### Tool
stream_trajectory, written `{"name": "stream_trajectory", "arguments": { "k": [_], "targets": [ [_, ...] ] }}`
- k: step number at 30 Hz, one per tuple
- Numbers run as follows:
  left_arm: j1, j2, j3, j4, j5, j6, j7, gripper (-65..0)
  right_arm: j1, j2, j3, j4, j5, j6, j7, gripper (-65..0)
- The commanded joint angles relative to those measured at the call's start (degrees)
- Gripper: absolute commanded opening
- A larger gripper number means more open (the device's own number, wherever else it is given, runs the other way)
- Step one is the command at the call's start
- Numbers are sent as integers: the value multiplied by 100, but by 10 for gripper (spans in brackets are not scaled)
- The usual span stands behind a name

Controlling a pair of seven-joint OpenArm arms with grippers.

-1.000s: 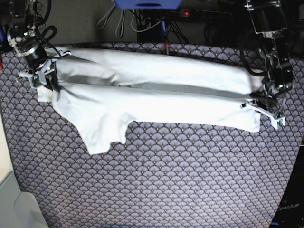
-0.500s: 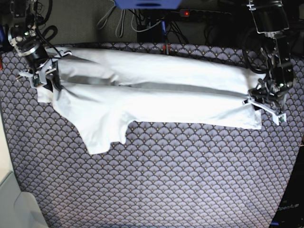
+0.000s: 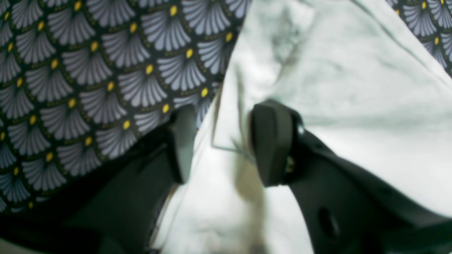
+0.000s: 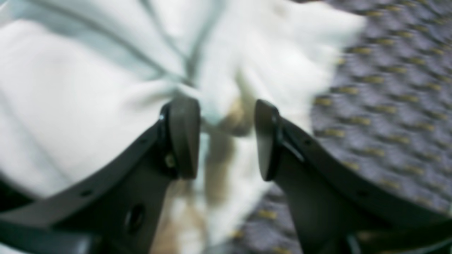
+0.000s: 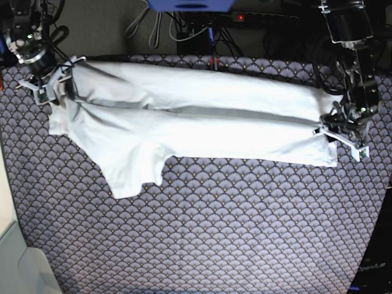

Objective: Fold the T-shirt properly
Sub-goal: 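Release the hem with the right gripper and regrasp the shirt's sleeve end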

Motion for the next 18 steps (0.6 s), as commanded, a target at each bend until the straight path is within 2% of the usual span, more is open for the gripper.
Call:
{"name": "stream_trajectory", "arguments": {
  "k": [1, 7, 13, 16, 18],
  "targets": [
    [-60, -96, -13, 74, 11, -8, -62, -362, 27, 111, 198, 206, 64, -34, 148, -382],
    [-77, -96, -13, 74, 11, -8, -62, -362, 27, 120, 672, 821, 64, -34, 130, -380],
    [-69, -96, -13, 100, 11, -8, -62, -362, 344, 103, 690, 1138, 29, -34, 78, -379],
    [-60, -96, -13, 109, 11, -8, -62, -362, 695, 41, 576, 1199, 29, -25, -283, -377],
    [-60, -96, -13, 92, 11, -8, -62, -362, 1021, 59, 171, 1217, 29, -17, -696, -368]
  ]
}}
